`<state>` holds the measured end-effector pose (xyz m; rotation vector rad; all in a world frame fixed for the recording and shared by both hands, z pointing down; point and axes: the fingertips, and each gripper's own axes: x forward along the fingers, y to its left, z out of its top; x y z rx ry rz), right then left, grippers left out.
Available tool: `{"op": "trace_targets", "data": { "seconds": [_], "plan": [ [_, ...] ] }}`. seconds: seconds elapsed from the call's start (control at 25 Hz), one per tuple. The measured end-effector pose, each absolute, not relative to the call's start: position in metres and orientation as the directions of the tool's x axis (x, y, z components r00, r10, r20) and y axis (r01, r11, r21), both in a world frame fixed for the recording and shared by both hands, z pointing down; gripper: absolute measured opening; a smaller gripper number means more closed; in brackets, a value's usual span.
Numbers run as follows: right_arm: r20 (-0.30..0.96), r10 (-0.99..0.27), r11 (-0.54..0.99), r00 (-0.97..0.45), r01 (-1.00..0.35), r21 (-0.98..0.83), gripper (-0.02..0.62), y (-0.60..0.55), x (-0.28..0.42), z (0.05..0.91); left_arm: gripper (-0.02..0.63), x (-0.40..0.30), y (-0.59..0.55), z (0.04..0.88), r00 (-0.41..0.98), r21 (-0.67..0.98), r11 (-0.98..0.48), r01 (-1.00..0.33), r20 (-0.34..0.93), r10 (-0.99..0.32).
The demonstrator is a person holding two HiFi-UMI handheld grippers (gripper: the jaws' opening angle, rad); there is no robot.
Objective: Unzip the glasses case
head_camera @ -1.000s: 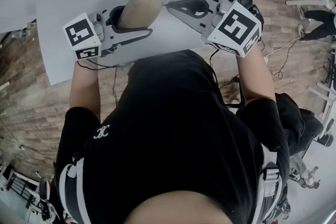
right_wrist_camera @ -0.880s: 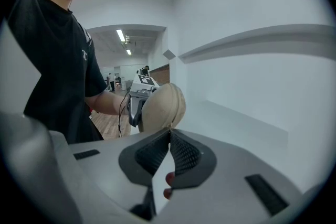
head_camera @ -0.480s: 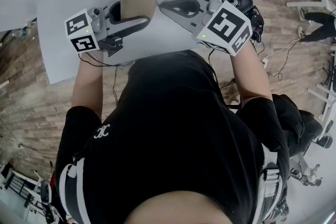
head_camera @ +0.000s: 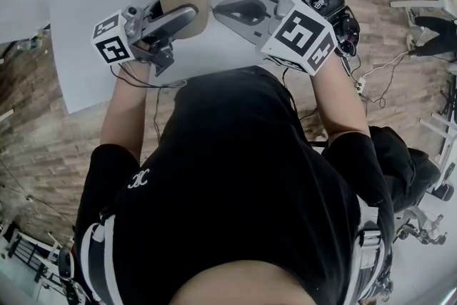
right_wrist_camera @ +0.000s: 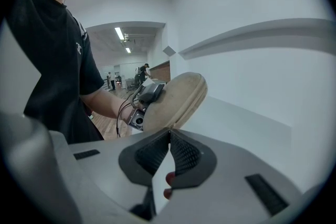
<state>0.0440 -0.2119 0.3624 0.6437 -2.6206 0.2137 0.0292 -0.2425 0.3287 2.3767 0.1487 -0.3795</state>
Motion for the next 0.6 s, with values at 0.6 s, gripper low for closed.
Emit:
{"op": "trace_targets", "data": {
  "seconds": [0.6],
  "plan": [
    [0.427,-0.436,0.858,-0.792,-0.509,-0.068,0.023,-0.201,0.047,0.375,0.291,0.032,-0.264,0.327,0.877,0.766,-0.581,0.276,-0.448,-0.175]
  ]
}}
